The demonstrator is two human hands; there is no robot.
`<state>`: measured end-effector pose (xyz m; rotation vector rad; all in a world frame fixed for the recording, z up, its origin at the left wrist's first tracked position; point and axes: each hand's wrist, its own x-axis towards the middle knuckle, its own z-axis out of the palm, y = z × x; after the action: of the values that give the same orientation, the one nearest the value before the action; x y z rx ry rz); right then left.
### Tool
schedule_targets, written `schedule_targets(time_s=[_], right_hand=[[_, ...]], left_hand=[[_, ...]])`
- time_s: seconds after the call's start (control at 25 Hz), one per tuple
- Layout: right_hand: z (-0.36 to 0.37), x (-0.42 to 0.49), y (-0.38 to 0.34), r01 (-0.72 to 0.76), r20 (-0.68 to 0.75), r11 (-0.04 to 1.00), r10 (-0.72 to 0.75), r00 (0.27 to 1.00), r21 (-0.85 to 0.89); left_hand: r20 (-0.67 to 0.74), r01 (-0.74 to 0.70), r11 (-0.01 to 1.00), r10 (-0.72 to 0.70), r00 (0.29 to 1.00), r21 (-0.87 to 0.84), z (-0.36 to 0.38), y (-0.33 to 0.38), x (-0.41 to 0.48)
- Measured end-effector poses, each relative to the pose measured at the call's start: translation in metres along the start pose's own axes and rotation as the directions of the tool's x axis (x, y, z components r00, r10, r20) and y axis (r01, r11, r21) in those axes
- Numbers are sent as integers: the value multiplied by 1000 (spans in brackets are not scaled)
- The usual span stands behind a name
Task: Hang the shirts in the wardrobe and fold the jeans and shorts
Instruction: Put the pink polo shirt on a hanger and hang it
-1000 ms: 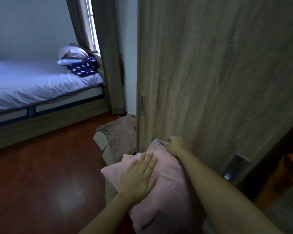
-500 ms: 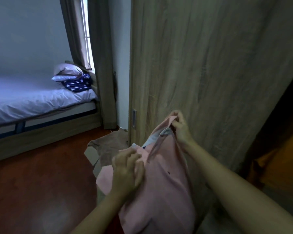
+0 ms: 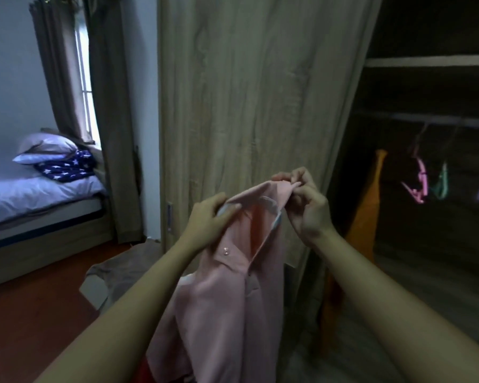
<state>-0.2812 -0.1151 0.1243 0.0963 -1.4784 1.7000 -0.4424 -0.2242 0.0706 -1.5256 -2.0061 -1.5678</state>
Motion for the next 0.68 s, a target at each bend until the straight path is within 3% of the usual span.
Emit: schedule_targets(time_s=[0.08,0.12,0.16,0.2,0.24,0.28,0.32,0.48,0.6,0.68], right_hand=[[-11,-7,-19,-4,13,966,7,1000,-259],[-15,-13,-25,-9,25,883,23,999,-470],[-19,-19,-30,-14,26,733,43,999,-680],[-22,-25,-34,-3,27,514,52,998,-858],[-24,-32,-37,13,29,292,50,998,-956],[-24,-37,-40,36,41,155,24,999,-987],[-24,-43,-44,57,54,130,-24,998,-990],[-20,-45,-71,45,-26,350,-195,980,-936],[-19,-38,-100,-2,-170,480,-307,936,-877],[-29,-38,-117,-19,-229,495,-368,901,-869]], left_hand=[[-39,-90,996,90,995,-14,0,25,10],[13,-123,992,123,992,-14,0,36,15],[91,-145,989,147,985,-29,2,47,18],[178,-158,986,165,970,-52,4,56,21],[250,-170,983,183,951,-73,7,64,23],[295,-181,979,201,934,-94,9,71,24],[309,-185,975,216,926,-125,12,78,24],[242,-232,962,262,934,-145,26,99,13],[390,-232,967,254,885,-101,46,93,-4],[513,-224,975,195,836,-6,59,82,-13]])
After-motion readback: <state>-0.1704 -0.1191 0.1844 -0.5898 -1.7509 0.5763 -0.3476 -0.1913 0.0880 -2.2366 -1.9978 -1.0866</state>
